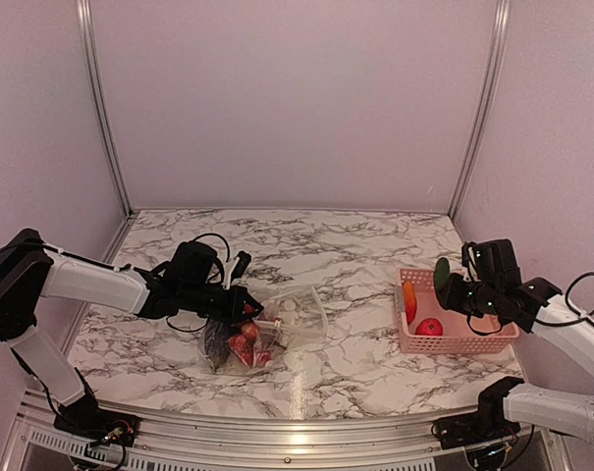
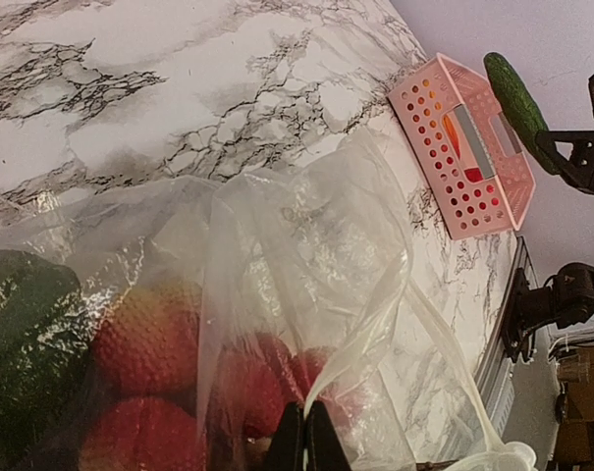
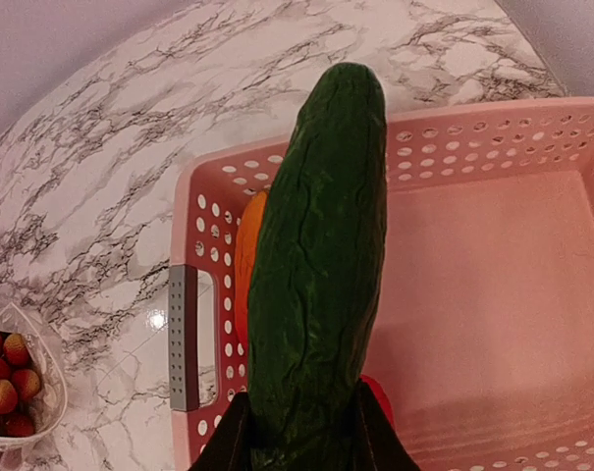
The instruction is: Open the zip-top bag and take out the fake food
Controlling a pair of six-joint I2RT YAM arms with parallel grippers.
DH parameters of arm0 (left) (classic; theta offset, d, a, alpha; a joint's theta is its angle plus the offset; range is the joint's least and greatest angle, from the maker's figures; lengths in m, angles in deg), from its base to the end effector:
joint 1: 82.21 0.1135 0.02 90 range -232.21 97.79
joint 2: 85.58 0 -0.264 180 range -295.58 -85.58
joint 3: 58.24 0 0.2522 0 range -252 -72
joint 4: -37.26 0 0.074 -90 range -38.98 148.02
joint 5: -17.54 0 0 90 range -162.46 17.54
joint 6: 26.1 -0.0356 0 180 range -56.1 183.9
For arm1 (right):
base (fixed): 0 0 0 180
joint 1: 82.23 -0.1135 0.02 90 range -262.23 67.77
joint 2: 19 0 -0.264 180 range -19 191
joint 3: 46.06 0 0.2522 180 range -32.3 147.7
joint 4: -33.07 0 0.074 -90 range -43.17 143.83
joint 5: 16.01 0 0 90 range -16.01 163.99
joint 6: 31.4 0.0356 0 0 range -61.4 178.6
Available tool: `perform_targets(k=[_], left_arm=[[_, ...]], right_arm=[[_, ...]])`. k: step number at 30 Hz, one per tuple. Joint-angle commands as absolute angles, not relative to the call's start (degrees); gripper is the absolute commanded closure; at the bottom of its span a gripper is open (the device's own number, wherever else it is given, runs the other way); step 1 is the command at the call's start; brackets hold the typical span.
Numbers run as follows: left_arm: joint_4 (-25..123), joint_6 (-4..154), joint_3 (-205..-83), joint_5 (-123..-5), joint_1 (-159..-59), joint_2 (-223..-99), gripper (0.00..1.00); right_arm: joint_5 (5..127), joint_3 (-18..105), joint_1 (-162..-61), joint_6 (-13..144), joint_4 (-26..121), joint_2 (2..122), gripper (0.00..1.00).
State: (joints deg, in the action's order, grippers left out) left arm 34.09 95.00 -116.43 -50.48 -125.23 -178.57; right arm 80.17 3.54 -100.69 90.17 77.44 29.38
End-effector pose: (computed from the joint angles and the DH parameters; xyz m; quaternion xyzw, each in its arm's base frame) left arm 0.2336 -0.2362 0.1771 0.1814 0.8428 -0.4213 0.2817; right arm 0.1687 0.0523 0.2414 0.1259 0.9078 0.1230 0.3806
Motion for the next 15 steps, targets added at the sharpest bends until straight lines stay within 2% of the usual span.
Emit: perform_targets(k=[1,4,12,15], left_arm=[[33.31,94.99,-118.54,-49.93,-124.75,-180.11,1.00],[33.47,94.80,-118.52,-49.88,-124.66,-179.98,1.00],[33.88,94.58,-118.08,-49.97,-124.27,-179.18,1.00],[33.88,94.58,-118.09,-50.00,-124.22,-179.18,1.00]], right_arm=[[81.71,2.14,-99.82,93.66,76.71,30.38,1.00],[81.80,1.66,-99.60,93.47,75.64,31.76,1.00],[81.82,0.86,-98.39,91.35,72.22,33.17,0.69],[81.12,0.46,-96.69,89.95,71.12,33.93,0.64]])
